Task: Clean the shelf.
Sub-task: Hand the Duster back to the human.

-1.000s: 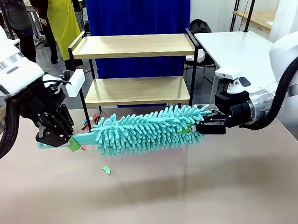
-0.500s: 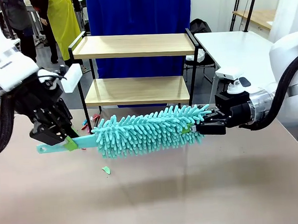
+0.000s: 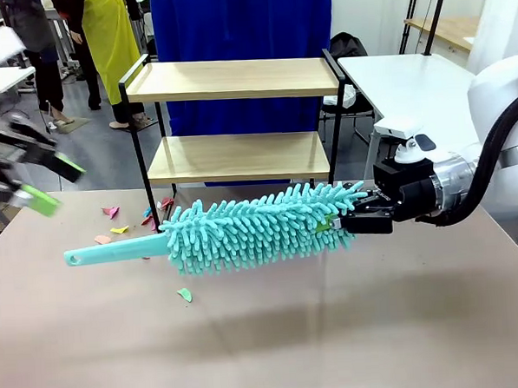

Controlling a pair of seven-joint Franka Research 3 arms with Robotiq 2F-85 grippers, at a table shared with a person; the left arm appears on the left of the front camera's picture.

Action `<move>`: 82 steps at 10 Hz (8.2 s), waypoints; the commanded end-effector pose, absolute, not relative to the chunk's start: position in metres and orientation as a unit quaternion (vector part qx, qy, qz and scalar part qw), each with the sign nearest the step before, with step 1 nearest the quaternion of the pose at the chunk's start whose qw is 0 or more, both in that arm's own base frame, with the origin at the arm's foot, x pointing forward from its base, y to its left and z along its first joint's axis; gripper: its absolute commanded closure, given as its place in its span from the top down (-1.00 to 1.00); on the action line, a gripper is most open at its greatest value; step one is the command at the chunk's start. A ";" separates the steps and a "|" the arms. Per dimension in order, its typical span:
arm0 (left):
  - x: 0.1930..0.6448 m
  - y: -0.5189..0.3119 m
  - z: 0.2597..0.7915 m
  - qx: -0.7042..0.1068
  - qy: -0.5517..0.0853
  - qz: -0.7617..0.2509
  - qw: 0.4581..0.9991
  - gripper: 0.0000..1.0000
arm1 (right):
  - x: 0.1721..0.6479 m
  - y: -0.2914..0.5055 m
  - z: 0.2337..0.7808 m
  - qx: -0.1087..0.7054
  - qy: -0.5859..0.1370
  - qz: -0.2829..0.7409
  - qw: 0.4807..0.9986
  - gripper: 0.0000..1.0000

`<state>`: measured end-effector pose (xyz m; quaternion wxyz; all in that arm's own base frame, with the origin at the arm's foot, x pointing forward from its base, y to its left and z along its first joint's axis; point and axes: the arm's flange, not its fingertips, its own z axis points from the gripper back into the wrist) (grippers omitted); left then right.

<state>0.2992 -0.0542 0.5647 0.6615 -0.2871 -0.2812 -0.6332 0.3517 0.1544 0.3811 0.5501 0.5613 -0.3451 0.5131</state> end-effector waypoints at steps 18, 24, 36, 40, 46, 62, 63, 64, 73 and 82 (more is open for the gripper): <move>0.296 0.048 0.553 -0.348 -0.366 -0.543 0.671 1.00 | 0.321 0.054 0.596 0.311 -0.687 0.298 0.585 -0.67; 0.296 0.048 0.553 -0.348 -0.366 -0.543 0.671 1.00 | 0.330 -0.063 0.547 0.200 -0.711 0.072 0.670 -0.67; 0.296 0.048 0.553 -0.348 -0.366 -0.543 0.671 1.00 | 0.332 -0.058 0.373 0.192 -0.658 0.034 0.727 -0.67; 0.296 0.048 0.553 -0.348 -0.366 -0.543 0.671 1.00 | 0.393 -0.077 0.403 0.172 -0.629 0.006 0.758 -0.67; 0.296 0.048 0.553 -0.348 -0.366 -0.543 0.671 1.00 | 0.393 -0.077 0.403 0.172 -0.629 0.006 0.758 -0.67; 0.296 0.048 0.553 -0.348 -0.366 -0.543 0.671 1.00 | 0.393 -0.077 0.398 0.178 -0.637 0.011 0.750 1.00; 0.296 0.048 0.553 -0.348 -0.366 -0.543 0.671 1.00 | 0.393 -0.077 0.399 0.180 -0.642 0.009 0.746 0.56; 0.296 0.048 0.553 -0.348 -0.366 -0.543 0.671 1.00 | 0.390 -0.078 0.402 0.194 -0.645 0.008 0.739 1.00; 0.296 0.048 0.553 -0.348 -0.366 -0.543 0.671 1.00 | 0.336 -0.177 0.552 0.355 -0.745 -0.125 0.551 1.00; 0.296 0.048 0.553 -0.348 -0.366 -0.543 0.671 1.00 | 0.334 -0.169 0.557 0.332 -0.752 -0.120 0.557 1.00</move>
